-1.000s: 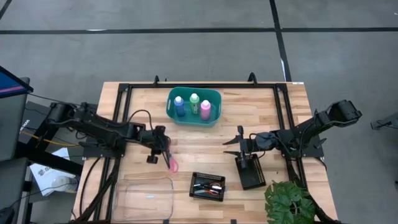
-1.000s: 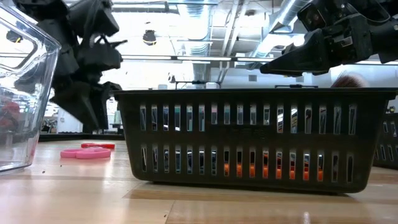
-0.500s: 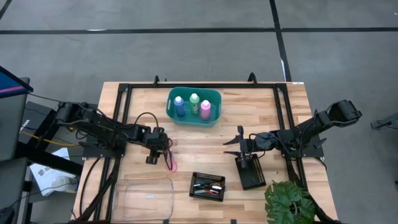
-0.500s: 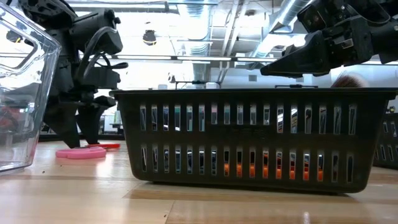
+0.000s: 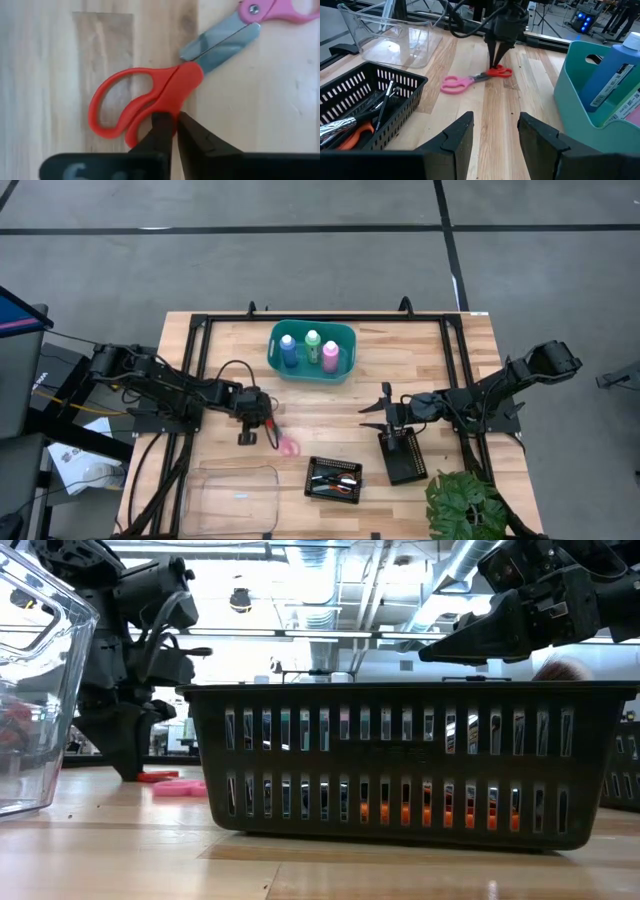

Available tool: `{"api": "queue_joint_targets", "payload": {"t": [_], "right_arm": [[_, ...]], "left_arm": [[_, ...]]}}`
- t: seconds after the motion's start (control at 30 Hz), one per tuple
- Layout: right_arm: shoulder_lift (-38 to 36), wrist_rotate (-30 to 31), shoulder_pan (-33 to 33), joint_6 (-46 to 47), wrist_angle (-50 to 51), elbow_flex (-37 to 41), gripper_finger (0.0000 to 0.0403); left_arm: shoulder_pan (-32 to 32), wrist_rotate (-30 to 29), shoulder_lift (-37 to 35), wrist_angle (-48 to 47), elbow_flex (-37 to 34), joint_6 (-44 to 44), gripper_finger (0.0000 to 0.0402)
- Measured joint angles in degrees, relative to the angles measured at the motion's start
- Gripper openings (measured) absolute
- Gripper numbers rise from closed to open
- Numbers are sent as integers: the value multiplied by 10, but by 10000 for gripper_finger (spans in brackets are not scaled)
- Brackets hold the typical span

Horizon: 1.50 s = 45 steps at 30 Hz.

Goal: Pick & Place Paint Supplies

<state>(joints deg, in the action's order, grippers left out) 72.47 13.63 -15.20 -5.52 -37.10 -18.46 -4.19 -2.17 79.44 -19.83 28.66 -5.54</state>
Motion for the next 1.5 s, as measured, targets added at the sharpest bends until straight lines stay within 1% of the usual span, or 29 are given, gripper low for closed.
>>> {"api": "queue_joint_targets", "payload": {"t": [0.27,0.57,0.73,0.83,0.93,1.0,1.07,1.1,1.2,1.33,1.4,1.5], "right_arm": [[0,0,0,3,2,0,143],[0,0,0,6,7,0,143],[0,0,0,6,7,0,143],[0,0,0,6,7,0,143],[0,0,0,6,7,0,143],[0,0,0,6,7,0,143],[0,0,0,7,7,0,143],[0,0,0,9,7,0,143],[0,0,0,10,7,0,143],[0,0,0,10,7,0,143],[0,0,0,10,7,0,143],[0,0,0,10,7,0,143]], "left_arm": [[-3,-28,-41,32,-4,-27,2],[-3,-24,-89,37,-3,-44,2],[-2,-24,-97,39,-3,-55,1],[-2,-51,-96,38,-3,-63,1],[-2,-65,-95,35,-3,-37,4],[-2,-64,-95,29,-3,-20,17],[1,-58,-95,25,-2,-9,38],[5,-46,-93,23,-2,-10,52],[18,-20,-88,9,-2,-36,95],[27,-3,-60,3,-2,-58,146],[29,5,-34,3,-2,-59,162],[28,10,3,21,1,-59,173]]}}
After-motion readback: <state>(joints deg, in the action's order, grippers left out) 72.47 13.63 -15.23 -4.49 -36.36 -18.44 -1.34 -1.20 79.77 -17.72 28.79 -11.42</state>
